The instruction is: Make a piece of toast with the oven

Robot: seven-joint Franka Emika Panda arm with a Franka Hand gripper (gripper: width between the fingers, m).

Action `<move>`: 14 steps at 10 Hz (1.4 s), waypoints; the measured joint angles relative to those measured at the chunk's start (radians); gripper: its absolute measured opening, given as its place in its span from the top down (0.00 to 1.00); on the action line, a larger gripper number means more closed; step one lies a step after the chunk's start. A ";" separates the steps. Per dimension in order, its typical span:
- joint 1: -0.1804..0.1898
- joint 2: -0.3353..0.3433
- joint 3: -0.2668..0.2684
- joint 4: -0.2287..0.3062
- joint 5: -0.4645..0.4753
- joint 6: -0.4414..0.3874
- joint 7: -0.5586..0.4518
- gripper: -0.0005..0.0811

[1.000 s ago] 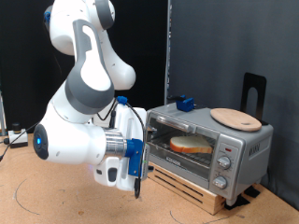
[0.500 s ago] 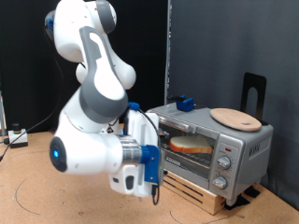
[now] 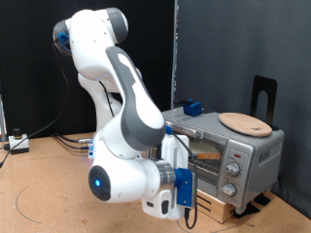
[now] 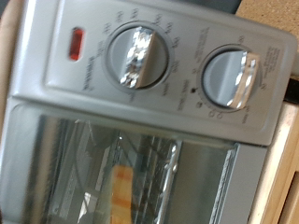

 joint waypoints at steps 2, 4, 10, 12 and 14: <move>0.010 0.031 -0.001 0.000 0.017 0.021 0.042 0.00; 0.012 0.057 -0.001 0.003 0.025 0.021 0.066 0.00; 0.058 0.089 0.002 0.001 0.026 0.057 0.069 0.00; 0.075 0.093 0.003 0.000 0.036 0.072 0.069 0.00; 0.090 0.095 0.004 0.000 0.048 0.083 0.069 0.00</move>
